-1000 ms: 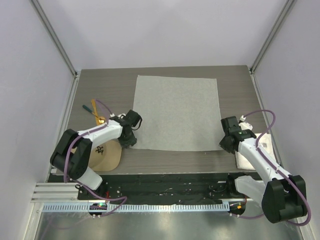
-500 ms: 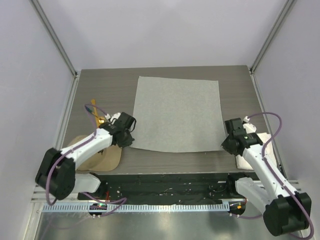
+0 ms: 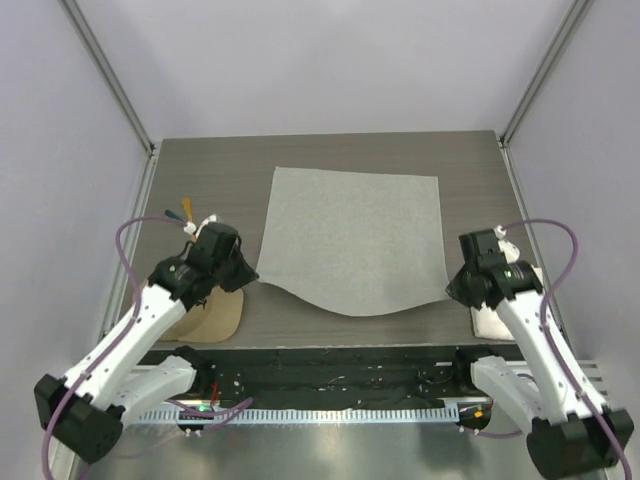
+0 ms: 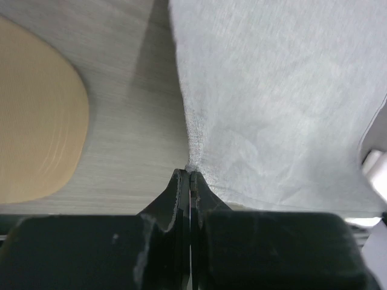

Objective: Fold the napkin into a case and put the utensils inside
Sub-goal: Pick up the flattened napkin from the center of the board, then fold and flatten the napkin at the center of the board.

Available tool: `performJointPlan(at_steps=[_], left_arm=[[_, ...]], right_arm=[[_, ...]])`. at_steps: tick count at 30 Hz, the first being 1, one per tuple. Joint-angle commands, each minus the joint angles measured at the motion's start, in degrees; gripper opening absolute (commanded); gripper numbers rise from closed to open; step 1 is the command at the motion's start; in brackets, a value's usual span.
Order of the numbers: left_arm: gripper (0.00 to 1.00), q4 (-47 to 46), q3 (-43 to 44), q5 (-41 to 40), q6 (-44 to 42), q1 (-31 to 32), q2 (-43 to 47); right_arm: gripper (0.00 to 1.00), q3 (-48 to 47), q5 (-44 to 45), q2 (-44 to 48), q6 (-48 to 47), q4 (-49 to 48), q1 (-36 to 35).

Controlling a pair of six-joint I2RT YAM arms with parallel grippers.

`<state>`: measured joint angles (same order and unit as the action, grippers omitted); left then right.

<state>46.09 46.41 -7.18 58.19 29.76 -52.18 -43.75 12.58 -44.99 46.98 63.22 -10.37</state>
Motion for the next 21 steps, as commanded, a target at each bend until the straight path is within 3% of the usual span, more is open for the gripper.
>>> performJointPlan(at_steps=[1,6,7,11,18,21], left_arm=[[0.00,-4.1,11.2,3.7,-2.8,-6.8,-13.8],[0.00,-12.1,23.9,1.6,-1.7,-13.3,-33.0],[0.00,-12.5,30.2,1.5,-2.1,-13.5,-40.3],[0.00,-11.0,45.6,0.7,-3.0,-14.5,-55.7],[0.00,-8.9,66.4,1.5,-6.7,-15.1,-70.6],[0.00,-9.9,70.3,1.2,-7.2,-15.6,-73.8]], right_arm=[[0.01,-8.8,1.3,-15.6,-4.6,-11.1,0.8],[0.01,-20.8,1.3,-35.7,-7.3,-22.3,1.6],[0.01,-24.9,2.1,-41.8,-8.0,-23.2,2.1],[0.01,-35.4,2.5,-53.5,-11.3,-26.6,5.5],[0.01,-49.1,0.4,-66.4,-12.8,-28.3,7.9],[0.01,-53.5,-0.1,-69.8,-13.2,-28.5,8.6]])
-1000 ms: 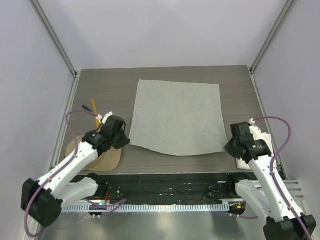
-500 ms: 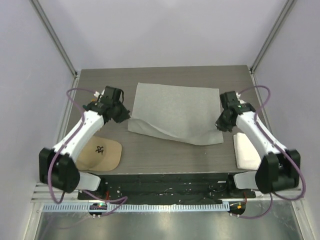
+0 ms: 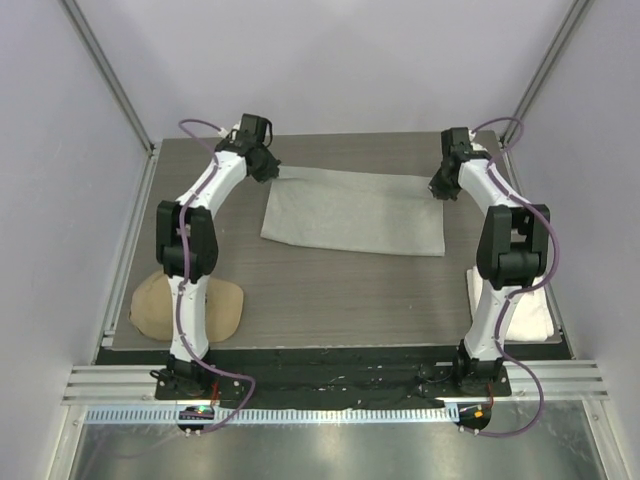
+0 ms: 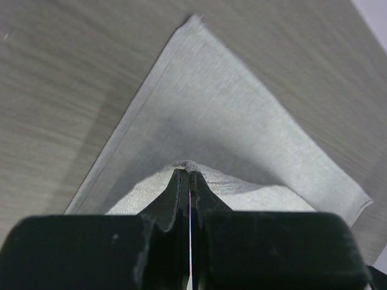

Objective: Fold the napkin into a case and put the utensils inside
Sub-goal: Fold and flatten the napkin at the center of the board.

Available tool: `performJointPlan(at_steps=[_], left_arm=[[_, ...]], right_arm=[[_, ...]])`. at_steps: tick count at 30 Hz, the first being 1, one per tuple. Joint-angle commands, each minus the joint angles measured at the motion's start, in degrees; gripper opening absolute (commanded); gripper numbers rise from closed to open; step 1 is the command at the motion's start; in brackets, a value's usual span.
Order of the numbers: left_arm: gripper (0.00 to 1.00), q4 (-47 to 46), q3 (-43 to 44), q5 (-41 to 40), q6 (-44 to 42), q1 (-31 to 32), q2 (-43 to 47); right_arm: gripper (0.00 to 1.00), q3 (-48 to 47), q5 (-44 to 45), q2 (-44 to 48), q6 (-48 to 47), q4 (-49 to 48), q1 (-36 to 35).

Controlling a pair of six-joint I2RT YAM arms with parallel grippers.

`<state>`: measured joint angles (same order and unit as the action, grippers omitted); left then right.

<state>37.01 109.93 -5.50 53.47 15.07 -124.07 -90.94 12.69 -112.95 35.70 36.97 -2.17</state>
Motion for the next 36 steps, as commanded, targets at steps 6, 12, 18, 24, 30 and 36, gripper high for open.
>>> performJointPlan(at_steps=[6,12,18,24,30,36], left_arm=[[0.00,-2.6,9.1,1.0,-3.0,-2.1,-5.1],[0.00,-4.6,11.2,0.3,-3.9,-2.6,-6.8],[0.00,-4.6,14.1,1.7,-3.2,-2.9,-9.7],[0.00,-4.8,14.8,1.7,-2.8,-3.0,-11.0],[0.00,-4.2,14.3,-0.6,-2.1,-3.5,-11.1],[0.00,-3.3,15.0,-1.3,-1.7,-3.7,-12.2]], right_arm=[[0.01,-11.5,-2.1,-6.0,-3.1,-1.9,1.5],[0.01,-14.0,-3.8,-8.3,-3.3,-2.0,4.3],[0.01,-16.1,-6.0,-11.4,-3.8,-2.8,4.7],[0.01,-17.2,-7.9,-14.1,-4.4,-4.5,4.8],[0.01,-19.2,-8.5,-15.7,-4.4,-5.1,4.9],[0.01,-21.5,-9.5,-17.5,-4.0,-5.1,5.0]])
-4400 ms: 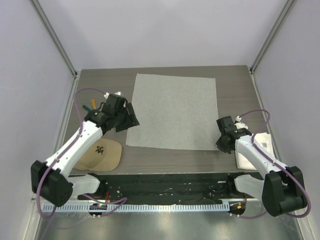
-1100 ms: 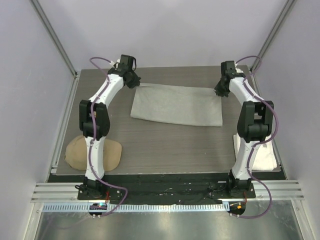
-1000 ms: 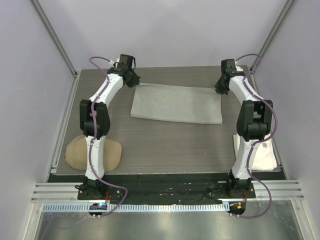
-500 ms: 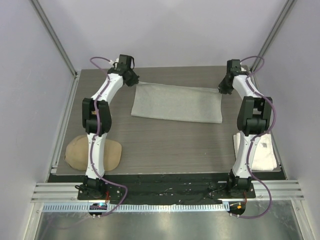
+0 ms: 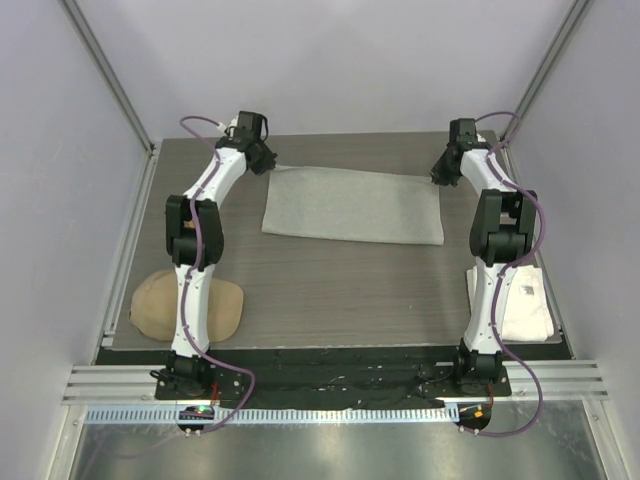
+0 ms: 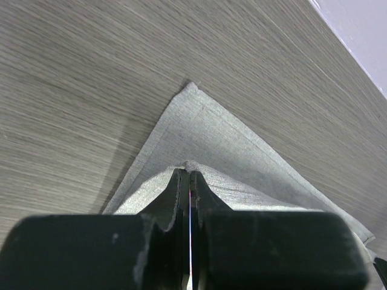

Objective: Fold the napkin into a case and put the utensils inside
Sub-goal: Fold and flatten the napkin at the center of the board.

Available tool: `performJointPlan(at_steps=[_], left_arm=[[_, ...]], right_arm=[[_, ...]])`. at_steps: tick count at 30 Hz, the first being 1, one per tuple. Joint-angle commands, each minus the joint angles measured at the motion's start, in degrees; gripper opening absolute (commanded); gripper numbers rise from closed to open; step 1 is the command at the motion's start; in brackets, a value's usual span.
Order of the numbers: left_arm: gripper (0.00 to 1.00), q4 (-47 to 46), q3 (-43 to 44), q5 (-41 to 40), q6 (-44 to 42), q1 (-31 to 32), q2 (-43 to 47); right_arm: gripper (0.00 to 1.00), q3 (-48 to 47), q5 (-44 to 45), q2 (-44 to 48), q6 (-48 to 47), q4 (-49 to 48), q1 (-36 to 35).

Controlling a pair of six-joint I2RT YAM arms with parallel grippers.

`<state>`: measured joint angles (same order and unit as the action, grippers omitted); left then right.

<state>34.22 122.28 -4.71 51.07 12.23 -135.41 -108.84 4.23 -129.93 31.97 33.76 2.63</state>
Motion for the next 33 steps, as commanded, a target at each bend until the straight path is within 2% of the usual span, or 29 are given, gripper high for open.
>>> performJointPlan(at_steps=[1,13,25,28,29,30,31,32,33], left_arm=[[0.00,-0.5,2.6,-2.1,0.9,-1.0,-1.1],[0.00,-1.7,7.6,0.9,1.0,-1.6,-4.9],[0.00,-1.9,10.4,2.7,1.3,-1.9,-8.3],[0.01,0.6,13.9,3.0,0.7,-1.9,-9.9],[0.02,1.5,15.3,2.7,0.3,-1.9,-10.1],[0.07,1.9,15.4,1.6,-0.6,-1.9,-9.6],[0.20,1.9,15.2,0.9,-1.6,-1.9,-8.9],[0.28,1.8,14.7,-0.2,-3.9,-1.8,-6.6],[0.34,1.5,13.3,-1.2,-5.1,-1.8,-5.0]], right_arm=[[0.01,-3.8,-1.2,-0.8,-0.2,-1.9,0.2],[0.05,-6.7,-1.3,-3.0,0.6,-1.4,0.9],[0.15,-8.4,-1.0,-4.6,1.2,-0.3,1.3],[0.26,-9.4,-1.8,-5.0,0.6,-0.2,1.4],[0.36,-9.8,-2.2,-5.3,0.2,0.1,1.5],[0.42,-11.2,-1.3,-5.2,-0.7,0.7,1.5],[0.48,-12.0,-0.4,-5.2,-1.3,2.3,1.5],[0.56,-13.0,0.3,-4.0,-2.1,3.1,1.5],[0.59,-13.1,1.8,-3.1,-3.6,3.9,1.5]])
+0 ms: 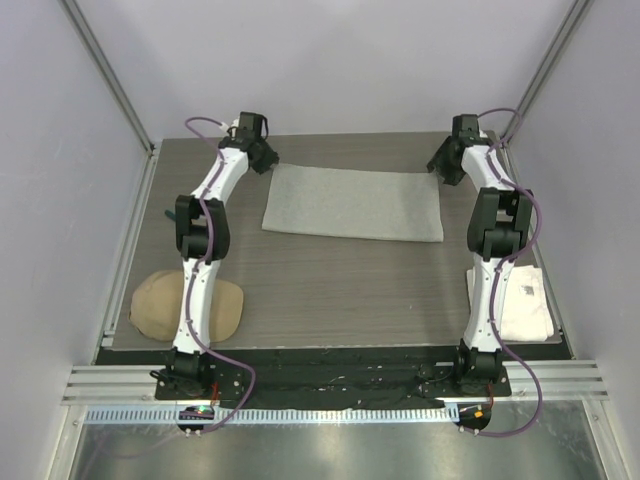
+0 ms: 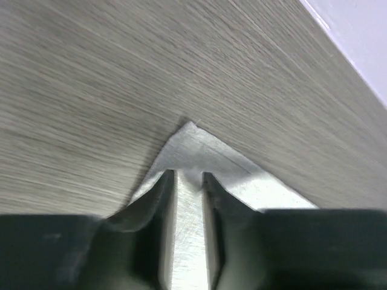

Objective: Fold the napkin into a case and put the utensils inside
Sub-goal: Fold and flatten the napkin at the center of the board, then move the rectangle-folded napkin to the center of the board.

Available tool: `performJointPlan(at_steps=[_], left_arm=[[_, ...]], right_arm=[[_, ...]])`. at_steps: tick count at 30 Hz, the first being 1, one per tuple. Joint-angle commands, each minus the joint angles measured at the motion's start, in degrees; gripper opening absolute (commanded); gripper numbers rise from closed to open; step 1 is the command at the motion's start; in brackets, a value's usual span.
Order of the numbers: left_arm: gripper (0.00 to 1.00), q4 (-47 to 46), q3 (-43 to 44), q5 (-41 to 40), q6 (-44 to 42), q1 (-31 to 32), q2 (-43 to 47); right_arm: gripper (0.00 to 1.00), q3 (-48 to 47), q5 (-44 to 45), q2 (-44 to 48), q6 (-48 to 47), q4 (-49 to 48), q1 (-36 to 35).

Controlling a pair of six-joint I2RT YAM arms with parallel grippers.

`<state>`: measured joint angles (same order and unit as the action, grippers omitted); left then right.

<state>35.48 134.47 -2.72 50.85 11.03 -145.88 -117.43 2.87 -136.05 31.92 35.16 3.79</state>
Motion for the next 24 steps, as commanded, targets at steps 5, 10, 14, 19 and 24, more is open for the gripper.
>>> performJointPlan(at_steps=[5,10,14,19,24], left_arm=[[0.67,0.1,-5.3,-6.2,-8.0,0.2,14.4],[0.55,-1.0,-18.1,2.4,-4.9,1.5,20.2],[0.38,-0.9,-26.1,7.5,-5.8,2.9,22.2],[0.34,-2.3,-31.5,10.1,-7.4,3.7,23.3],[0.31,0.6,-30.7,9.8,-9.2,3.7,21.6]], right_arm=[[0.60,6.6,4.6,12.5,-4.5,3.3,-0.5],[0.59,20.5,-1.6,21.9,-1.8,-1.2,-3.4],[0.49,28.2,-1.1,25.8,-2.2,-1.3,-5.4],[0.37,33.7,1.8,29.0,-3.9,-2.4,-5.3],[0.31,36.7,3.3,28.0,-3.5,-3.4,-5.4]])
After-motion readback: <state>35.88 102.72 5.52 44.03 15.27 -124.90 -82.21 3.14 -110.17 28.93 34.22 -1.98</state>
